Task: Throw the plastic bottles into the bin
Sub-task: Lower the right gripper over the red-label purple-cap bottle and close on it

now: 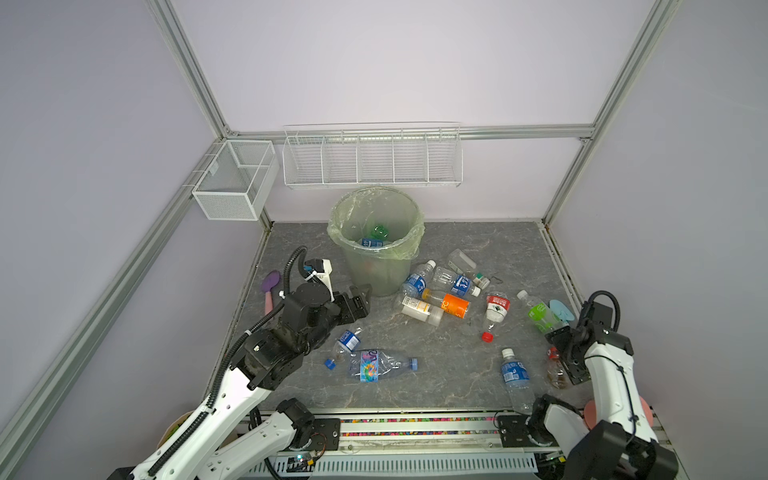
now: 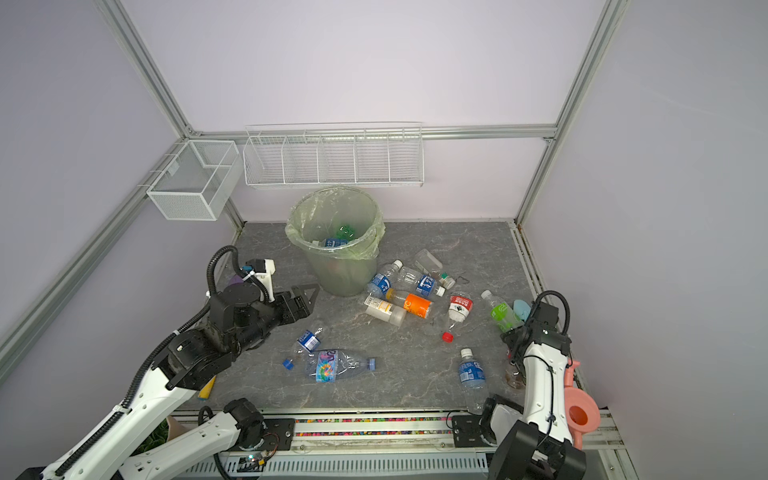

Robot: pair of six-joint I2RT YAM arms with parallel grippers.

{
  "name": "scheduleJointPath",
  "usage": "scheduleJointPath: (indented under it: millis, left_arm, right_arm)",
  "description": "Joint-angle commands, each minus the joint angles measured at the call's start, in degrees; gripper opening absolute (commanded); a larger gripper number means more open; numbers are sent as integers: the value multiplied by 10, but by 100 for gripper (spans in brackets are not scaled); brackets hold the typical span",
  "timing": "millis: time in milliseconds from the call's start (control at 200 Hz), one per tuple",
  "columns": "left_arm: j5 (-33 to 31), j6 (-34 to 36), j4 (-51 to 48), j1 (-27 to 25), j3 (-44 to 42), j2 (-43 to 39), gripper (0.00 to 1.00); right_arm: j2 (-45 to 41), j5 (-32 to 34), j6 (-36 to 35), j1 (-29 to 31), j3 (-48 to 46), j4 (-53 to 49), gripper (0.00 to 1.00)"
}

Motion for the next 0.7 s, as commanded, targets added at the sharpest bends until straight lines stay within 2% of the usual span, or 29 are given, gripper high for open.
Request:
scheduleJointPath:
  millis: [0,285,475,695]
  left_arm:
    - [-16,-6,-5,-3,9,-1,95]
    - [-23,-4,-8,-3,12,-1,95]
    - [-24,-2,-13,-3,16,-1,95]
    - [-23,-3,-9,-3,13,1,95]
  right_arm:
    - [18,-71,55,36,-25,-1,92]
    - [26,-70,91,139,-8,13,92]
    - [63,-29,9,182,38,-29,90]
    - [17,17,-58,195,45,-57,90]
